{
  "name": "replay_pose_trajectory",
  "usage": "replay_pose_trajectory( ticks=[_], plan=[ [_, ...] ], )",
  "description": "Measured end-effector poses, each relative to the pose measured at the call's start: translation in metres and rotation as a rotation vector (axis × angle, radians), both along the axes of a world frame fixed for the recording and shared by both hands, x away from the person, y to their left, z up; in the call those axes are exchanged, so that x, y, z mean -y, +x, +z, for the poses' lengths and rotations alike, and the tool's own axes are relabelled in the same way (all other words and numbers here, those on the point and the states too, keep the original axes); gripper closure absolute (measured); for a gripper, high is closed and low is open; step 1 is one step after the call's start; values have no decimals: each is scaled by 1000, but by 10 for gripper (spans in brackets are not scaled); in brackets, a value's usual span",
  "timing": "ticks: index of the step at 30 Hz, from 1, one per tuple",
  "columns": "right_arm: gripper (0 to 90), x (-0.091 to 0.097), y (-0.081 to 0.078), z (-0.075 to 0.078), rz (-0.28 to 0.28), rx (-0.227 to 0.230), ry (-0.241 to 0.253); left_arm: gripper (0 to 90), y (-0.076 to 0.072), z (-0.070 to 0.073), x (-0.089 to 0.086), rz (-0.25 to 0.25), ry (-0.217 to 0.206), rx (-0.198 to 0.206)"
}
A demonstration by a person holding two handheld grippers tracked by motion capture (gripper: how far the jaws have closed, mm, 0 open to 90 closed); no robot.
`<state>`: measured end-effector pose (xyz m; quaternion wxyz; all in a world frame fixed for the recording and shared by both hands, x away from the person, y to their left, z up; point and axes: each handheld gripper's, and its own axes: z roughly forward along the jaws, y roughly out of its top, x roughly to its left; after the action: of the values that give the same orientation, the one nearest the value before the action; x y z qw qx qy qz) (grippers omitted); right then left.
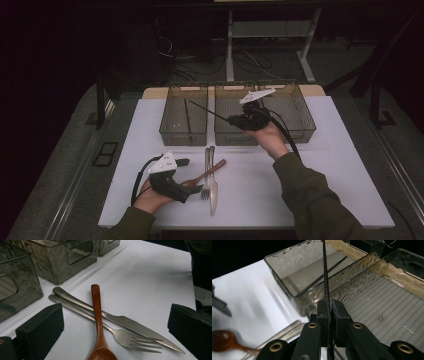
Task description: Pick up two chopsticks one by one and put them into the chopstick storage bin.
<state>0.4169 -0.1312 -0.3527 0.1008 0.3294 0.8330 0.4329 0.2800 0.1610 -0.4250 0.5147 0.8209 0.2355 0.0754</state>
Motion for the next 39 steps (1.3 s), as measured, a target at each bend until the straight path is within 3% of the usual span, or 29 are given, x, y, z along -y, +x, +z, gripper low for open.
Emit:
replay_pose_trajectory(
  ticks=[12, 21, 31, 39],
  plan=[
    [845, -46, 36, -7, -21, -39, -28, 0, 1, 0, -1, -4, -16, -4],
    [845, -81, 60, -14, -61, -59, -94, 0, 1, 1, -1, -11, -27, -1],
    [844, -113, 69, -19, -81, -82, -158, 0, 2, 2, 0, -18, -32, -3],
    [838, -122, 68, -23, -68, -96, -176, 0, 2, 2, 0, -22, -30, -5]
  ],
)
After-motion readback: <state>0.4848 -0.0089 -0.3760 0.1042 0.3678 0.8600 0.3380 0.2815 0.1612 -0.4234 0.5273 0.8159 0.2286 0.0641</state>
